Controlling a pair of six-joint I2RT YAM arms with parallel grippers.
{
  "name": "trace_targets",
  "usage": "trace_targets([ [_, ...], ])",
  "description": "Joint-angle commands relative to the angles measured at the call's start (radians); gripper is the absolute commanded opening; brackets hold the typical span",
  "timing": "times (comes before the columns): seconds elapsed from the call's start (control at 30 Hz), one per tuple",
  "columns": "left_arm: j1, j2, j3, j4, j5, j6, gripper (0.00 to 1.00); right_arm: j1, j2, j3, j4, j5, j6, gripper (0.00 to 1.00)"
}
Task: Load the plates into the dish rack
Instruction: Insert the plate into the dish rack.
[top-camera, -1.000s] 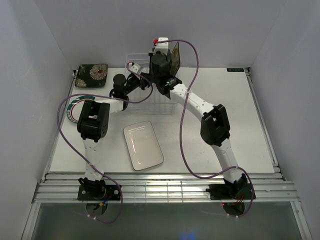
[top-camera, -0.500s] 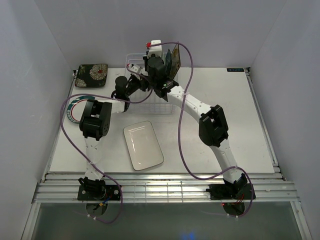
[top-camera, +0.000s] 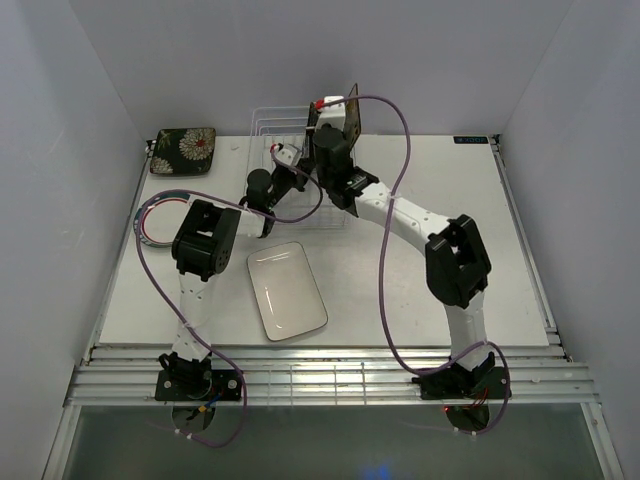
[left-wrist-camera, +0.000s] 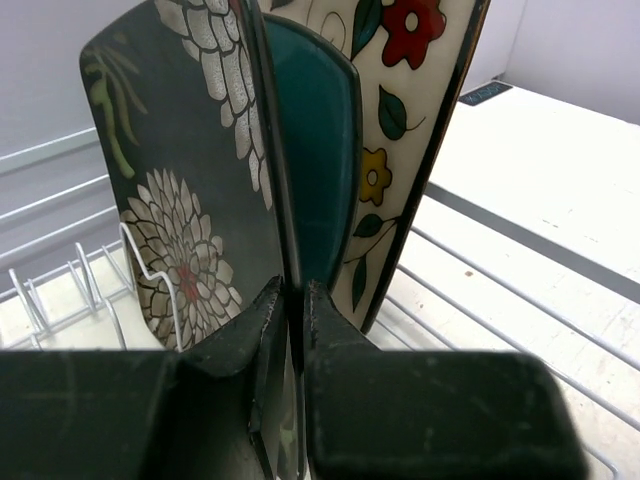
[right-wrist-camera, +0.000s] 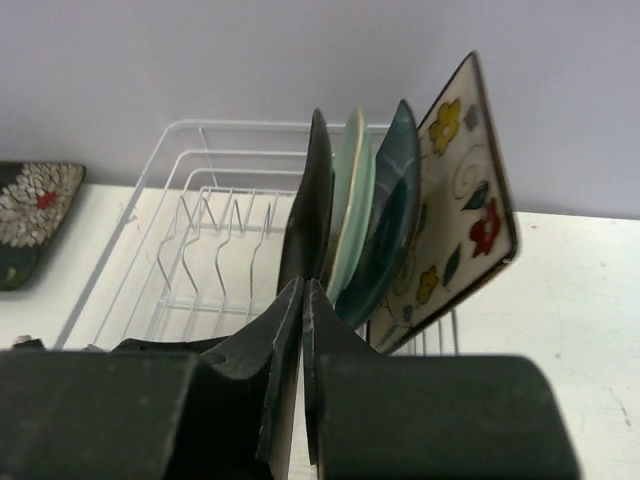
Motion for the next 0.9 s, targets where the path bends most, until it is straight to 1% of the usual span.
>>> trace_targets([
  [0.0,-0.015,-0.017,-0.004,0.157,0.002,0.021,0.00,-0.004,-0.165,-0.058,0.076,0.040,0.055,0.08],
  [0.03,-0.013,-0.014,-0.009,0.162,-0.003,0.019,0.00,-0.004,-0.214,-0.110,0.091,0.045,0.060,0.08],
  [0.13,-0.013,-0.006,-0.007,0.166,-0.006,0.019,0.00,-0.004,-0.282,-0.189,0.094,0.053,0.077,0.08],
  [0.23,-0.004,-0.003,-0.013,0.182,0.020,0.002,0.00,-0.004,-0.346,-0.215,0.059,0.053,0.093,0.08],
  [0.33,0.002,-0.007,-0.029,0.195,0.052,0.002,0.00,-0.004,-0.396,-0.249,0.012,0.047,0.101,0.12],
  [0.43,0.004,-0.018,-0.062,0.211,0.063,0.007,0.00,-0.004,-0.432,-0.255,-0.076,0.054,0.118,0.17],
  [0.47,0.005,-0.026,-0.071,0.202,0.068,0.007,0.00,-0.004,-0.440,-0.266,-0.109,0.056,0.130,0.21],
  [0.53,0.005,-0.033,-0.075,0.188,0.072,0.007,0.00,-0.004,-0.466,-0.286,-0.131,0.059,0.139,0.24],
  [0.67,0.005,-0.044,-0.082,0.168,0.072,0.004,0.00,-0.007,-0.520,-0.367,-0.143,0.060,0.166,0.30],
  [0.7,0.007,-0.046,-0.085,0.166,0.075,0.005,0.01,-0.008,-0.531,-0.396,-0.143,0.059,0.173,0.31],
  [0.87,0.007,-0.053,-0.118,0.163,0.100,0.010,0.03,-0.016,-0.594,-0.467,-0.143,0.050,0.196,0.32],
])
